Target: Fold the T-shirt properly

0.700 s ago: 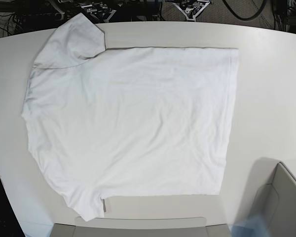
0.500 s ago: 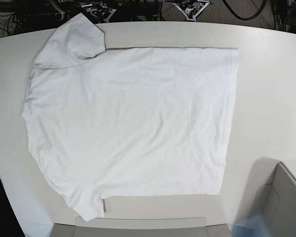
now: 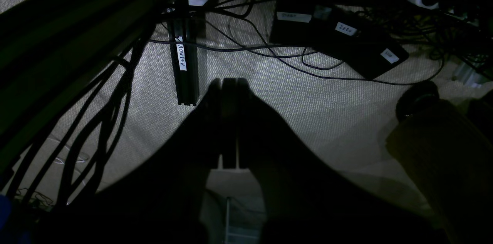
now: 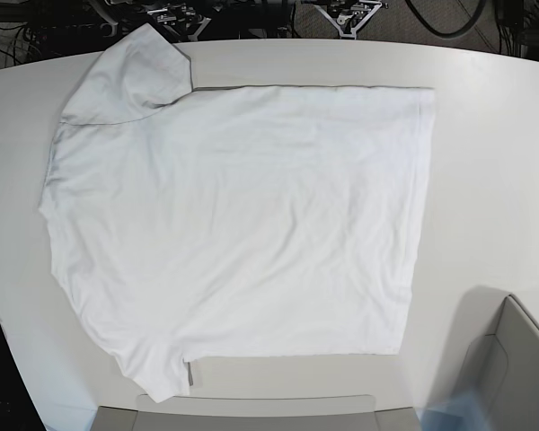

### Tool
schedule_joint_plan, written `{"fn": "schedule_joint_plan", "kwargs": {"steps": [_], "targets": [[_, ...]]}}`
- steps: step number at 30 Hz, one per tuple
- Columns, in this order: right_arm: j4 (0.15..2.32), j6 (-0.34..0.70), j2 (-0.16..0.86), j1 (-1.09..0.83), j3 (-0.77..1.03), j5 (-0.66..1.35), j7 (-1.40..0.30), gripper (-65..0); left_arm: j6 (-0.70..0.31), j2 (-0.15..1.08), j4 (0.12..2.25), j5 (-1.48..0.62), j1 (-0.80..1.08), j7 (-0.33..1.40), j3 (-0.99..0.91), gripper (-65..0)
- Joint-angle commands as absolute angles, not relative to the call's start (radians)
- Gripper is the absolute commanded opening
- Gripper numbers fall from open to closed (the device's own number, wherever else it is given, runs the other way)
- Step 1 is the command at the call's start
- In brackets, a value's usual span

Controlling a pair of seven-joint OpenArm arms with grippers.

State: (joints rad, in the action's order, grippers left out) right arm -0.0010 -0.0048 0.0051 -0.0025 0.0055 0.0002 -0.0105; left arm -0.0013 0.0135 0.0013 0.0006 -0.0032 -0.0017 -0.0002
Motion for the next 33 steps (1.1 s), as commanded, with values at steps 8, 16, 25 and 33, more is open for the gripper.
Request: {"fn": "schedule_joint_plan", "kwargs": {"steps": [8,16,25,33], "targets": [[0.0,-0.005,0.007,0.001,0.007,0.005,-0.008,-64.8,-0.004,0.01,0.0,0.004,-0.005,-0.005,-0.002,-64.8],[0.0,-0.005,0.007,-0.001,0.007,0.005,-0.008,-64.8,-0.004,0.01,0.0,0.004,-0.005,-0.005,-0.002,-64.8],[0.0,-0.005,0.019,-0.007,0.008,0.007,-0.004,-64.8,-0.01,0.01,0.0,0.004,0.001,-0.013,-0.002,-64.8],[0.001,-0.005,0.061,-0.096,0.008,0.097,0.171,-64.9,-0.012,0.042,0.0,0.002,0.107,-0.325,-0.005,-64.8]]}}
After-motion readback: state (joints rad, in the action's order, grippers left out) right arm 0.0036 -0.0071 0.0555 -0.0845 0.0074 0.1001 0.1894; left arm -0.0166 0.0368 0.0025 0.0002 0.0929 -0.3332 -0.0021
